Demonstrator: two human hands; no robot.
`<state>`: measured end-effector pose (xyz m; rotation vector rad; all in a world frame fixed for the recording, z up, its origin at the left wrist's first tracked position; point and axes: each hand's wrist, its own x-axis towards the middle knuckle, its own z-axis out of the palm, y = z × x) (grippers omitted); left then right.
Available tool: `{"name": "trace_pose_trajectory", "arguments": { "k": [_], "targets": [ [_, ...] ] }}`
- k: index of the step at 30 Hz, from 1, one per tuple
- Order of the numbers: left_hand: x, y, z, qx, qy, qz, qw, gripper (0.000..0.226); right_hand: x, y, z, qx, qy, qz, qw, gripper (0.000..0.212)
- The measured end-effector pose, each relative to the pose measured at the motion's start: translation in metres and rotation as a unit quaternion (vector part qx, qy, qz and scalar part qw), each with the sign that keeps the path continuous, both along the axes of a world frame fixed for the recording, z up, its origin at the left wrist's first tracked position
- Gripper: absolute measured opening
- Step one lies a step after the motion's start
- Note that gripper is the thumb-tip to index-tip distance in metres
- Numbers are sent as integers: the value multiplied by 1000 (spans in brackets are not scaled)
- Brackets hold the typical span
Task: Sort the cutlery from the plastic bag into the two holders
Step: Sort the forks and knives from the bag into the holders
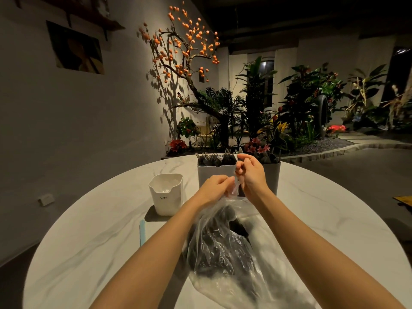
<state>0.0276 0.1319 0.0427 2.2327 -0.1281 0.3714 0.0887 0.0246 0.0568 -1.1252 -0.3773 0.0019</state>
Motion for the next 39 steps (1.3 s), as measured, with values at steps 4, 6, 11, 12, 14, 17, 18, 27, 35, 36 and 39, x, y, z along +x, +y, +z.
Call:
{"name": "trace_pose_trajectory", "arguments": {
  "k": [4, 6, 11, 12, 14, 17, 18, 27, 35, 36, 39],
  "targets": [
    [-9, -4, 7, -90, 2, -33, 995, 26, -2, -2, 5, -38, -13, -35, 999, 30],
    [-8, -3, 10, -114, -13, 2, 993, 24, -2, -3, 2, -107, -24, -73, 991, 28],
    [-3, 5, 9, -135, -56, 101, 984, 26, -3, -7, -10, -186, 9, -72, 980, 25],
    [-1, 7, 8, -124, -61, 117, 984, 26, -1, -7, -12, -219, -7, -80, 972, 28],
    [0, 10, 4, -108, -63, 139, 982, 23, -2, -5, -14, -273, -42, -87, 957, 37],
    [-1, 14, -1, -127, -58, 151, 979, 21, -13, -3, -10, -302, -75, -95, 946, 40],
    [-1, 16, -2, -127, -54, 155, 978, 22, -17, -4, -9, -323, -86, -110, 936, 37],
    [-13, 22, 5, -212, 53, 62, 974, 28, -26, 8, -7, -405, -240, -67, 880, 14],
    [-13, 24, 6, -295, 128, 7, 947, 33, -24, 10, -11, -417, -306, -179, 837, 16],
    [-13, 25, 5, -292, 130, -2, 947, 33, -23, 10, -13, -423, -310, -178, 833, 16],
    [-18, 26, 4, -285, 140, -24, 948, 34, -21, 9, -16, -445, -327, -195, 811, 15]
  ]
}}
